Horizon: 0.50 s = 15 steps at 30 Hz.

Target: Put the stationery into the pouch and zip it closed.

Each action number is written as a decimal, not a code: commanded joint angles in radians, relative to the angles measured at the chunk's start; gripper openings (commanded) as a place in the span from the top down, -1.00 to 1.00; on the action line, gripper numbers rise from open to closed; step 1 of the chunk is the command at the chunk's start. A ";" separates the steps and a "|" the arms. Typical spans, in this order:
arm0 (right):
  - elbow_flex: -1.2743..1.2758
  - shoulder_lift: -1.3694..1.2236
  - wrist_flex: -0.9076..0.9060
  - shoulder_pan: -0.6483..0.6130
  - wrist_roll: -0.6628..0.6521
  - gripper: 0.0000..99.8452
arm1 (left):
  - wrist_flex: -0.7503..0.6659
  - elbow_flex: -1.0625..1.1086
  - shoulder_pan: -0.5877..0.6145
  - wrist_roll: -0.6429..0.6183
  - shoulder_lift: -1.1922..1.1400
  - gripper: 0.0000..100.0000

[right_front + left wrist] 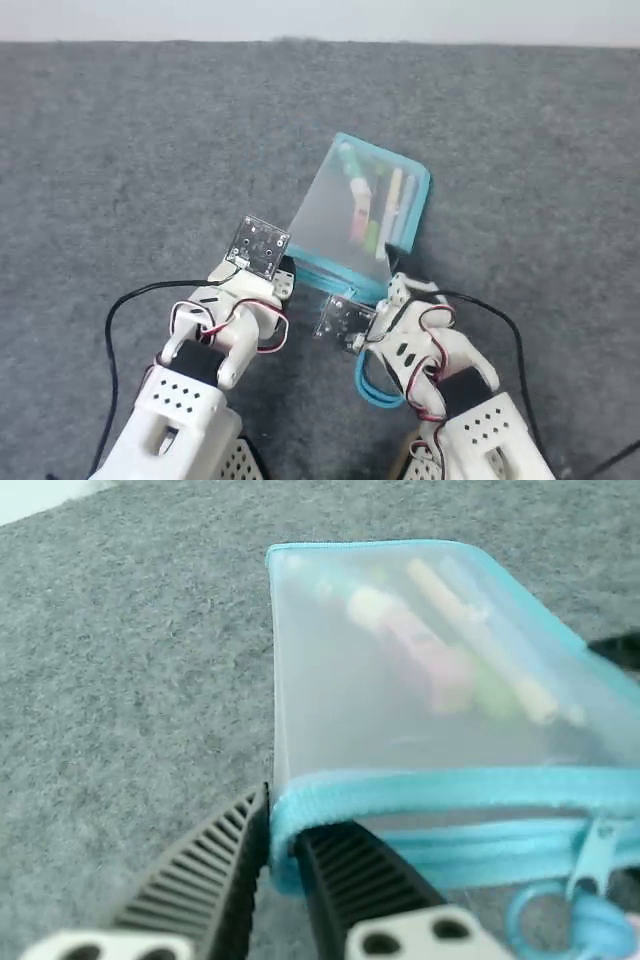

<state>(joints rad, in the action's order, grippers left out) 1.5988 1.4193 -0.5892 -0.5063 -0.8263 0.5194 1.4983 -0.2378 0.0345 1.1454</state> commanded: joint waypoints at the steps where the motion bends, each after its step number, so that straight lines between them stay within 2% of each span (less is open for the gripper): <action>1: -0.011 0.015 0.061 0.036 0.018 0.47 | 0.003 -0.082 0.000 -0.005 0.021 0.98; 5: -0.015 0.015 0.110 0.042 0.083 0.55 | 0.003 -0.082 0.000 -0.005 0.021 0.98; 9: -0.078 0.015 0.099 0.042 0.175 0.97 | 0.000 -0.082 0.000 -0.005 0.021 0.98; 11: -0.104 0.015 0.099 0.042 0.218 0.96 | 0.000 -0.082 0.000 -0.005 0.021 0.98; 15: -0.114 0.013 0.099 0.042 0.224 0.98 | 0.000 -0.082 -0.002 -0.005 0.021 0.98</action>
<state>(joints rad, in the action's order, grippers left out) 1.5650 1.4177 -0.5140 -0.4664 -0.6299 0.5194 1.4845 -0.2317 0.0345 1.1469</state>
